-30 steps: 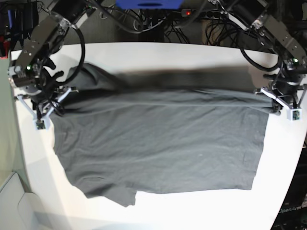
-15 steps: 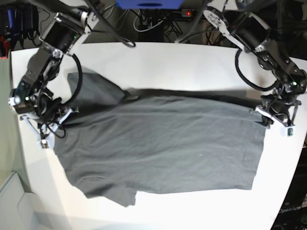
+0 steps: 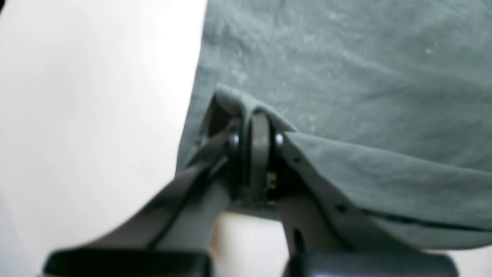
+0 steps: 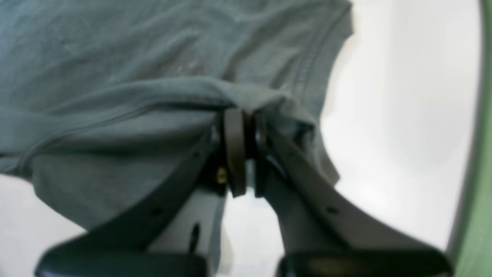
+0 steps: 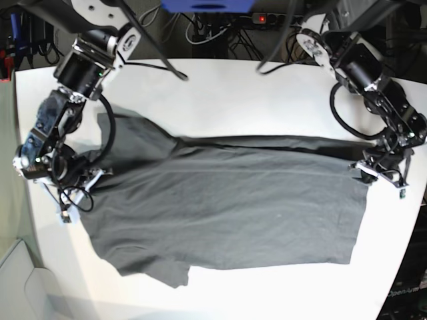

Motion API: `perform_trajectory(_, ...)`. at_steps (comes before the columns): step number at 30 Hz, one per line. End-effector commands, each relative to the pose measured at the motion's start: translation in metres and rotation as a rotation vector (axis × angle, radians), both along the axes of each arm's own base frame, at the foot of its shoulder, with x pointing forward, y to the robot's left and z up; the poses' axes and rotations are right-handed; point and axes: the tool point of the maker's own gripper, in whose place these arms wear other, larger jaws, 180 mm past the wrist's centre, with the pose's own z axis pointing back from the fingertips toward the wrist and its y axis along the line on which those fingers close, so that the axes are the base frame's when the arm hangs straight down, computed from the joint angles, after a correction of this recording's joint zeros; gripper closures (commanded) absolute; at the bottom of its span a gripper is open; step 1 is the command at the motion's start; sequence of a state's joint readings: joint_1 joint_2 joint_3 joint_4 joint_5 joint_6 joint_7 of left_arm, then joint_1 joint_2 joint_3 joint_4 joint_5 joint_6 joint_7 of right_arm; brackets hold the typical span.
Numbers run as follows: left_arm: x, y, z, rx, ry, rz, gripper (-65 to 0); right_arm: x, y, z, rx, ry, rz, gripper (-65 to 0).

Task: Layout the t-shirt on the table in an organized manner, then fold the t-shirt properly
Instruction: 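Lift the shoulder edge with both grippers and fold it over the shirt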

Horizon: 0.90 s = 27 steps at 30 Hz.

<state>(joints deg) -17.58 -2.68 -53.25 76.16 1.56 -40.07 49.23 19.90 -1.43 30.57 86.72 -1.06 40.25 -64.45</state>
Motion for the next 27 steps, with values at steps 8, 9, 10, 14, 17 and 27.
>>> perform_trajectory(8,0.011,0.010,0.015,0.001,-0.087,0.019,-0.1,0.022,0.000,0.023,0.010,-0.076,0.002,0.0)
perform_trajectory(9,0.010,0.012,0.014,0.003,-0.084,0.020,-0.1,0.022,0.000,0.023,0.010,-0.076,0.002,0.0)
perform_trajectory(10,0.009,0.014,0.014,0.006,-0.082,0.021,-0.1,0.022,0.000,0.023,0.010,-0.076,0.002,0.0)
perform_trajectory(14,0.006,0.015,0.011,0.008,-0.074,0.022,-0.1,0.022,0.000,0.023,0.010,-0.076,0.002,0.0)
perform_trajectory(17,0.006,0.025,0.017,0.029,-0.081,0.028,-0.1,0.022,0.000,0.023,0.010,-0.076,0.002,0.0)
perform_trajectory(27,0.012,0.038,0.032,0.054,-0.108,0.038,-0.1,0.034,0.000,0.038,0.008,-0.113,0.004,0.0)
